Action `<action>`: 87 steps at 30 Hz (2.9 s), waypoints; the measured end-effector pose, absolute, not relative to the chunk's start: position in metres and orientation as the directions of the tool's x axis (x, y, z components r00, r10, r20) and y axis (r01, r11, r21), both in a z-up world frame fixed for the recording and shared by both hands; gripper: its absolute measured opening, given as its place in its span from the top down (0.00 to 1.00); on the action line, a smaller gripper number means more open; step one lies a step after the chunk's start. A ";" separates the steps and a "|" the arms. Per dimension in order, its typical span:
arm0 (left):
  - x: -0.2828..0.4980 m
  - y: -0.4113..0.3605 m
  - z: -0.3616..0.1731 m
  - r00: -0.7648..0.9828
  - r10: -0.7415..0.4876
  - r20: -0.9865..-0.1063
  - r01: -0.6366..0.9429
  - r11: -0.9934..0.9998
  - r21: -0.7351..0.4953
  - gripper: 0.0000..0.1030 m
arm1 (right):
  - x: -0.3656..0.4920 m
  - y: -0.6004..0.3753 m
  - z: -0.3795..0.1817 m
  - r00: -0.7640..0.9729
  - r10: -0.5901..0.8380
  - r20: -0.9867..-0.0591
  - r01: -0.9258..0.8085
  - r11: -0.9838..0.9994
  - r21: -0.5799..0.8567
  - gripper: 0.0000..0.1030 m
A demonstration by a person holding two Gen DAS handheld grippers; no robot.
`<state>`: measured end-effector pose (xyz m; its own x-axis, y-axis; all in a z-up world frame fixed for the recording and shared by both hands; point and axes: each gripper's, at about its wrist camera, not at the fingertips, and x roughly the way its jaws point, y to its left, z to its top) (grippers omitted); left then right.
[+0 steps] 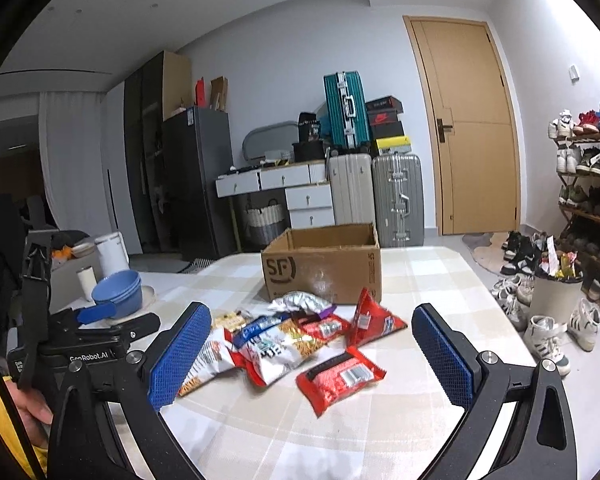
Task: Organize snacks
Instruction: 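Grasp the white noodle snack bag with the left gripper while the right gripper reaches for the chicken noodle bag, then grasp the chicken noodle snack bag with the right gripper and lift it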
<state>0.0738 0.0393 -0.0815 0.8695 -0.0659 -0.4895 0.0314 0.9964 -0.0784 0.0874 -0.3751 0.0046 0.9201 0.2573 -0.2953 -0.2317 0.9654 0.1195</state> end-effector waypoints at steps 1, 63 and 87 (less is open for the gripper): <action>0.073 0.042 -0.082 0.868 -0.063 -0.493 0.031 0.997 -0.073 0.00 | 0.089 -0.374 0.003 0.919 0.255 -0.301 -0.229 0.966 0.120 0.01; 0.136 0.048 -0.132 0.661 -0.318 -0.679 0.279 0.945 -0.170 0.56 | 0.189 -0.349 -0.039 0.606 0.570 -0.554 -0.347 0.817 0.460 0.01; 0.148 0.052 -0.132 0.698 -0.380 -0.607 0.304 0.925 -0.229 0.56 | 0.297 -0.308 -0.094 0.431 0.421 -0.798 -0.174 0.906 0.385 0.24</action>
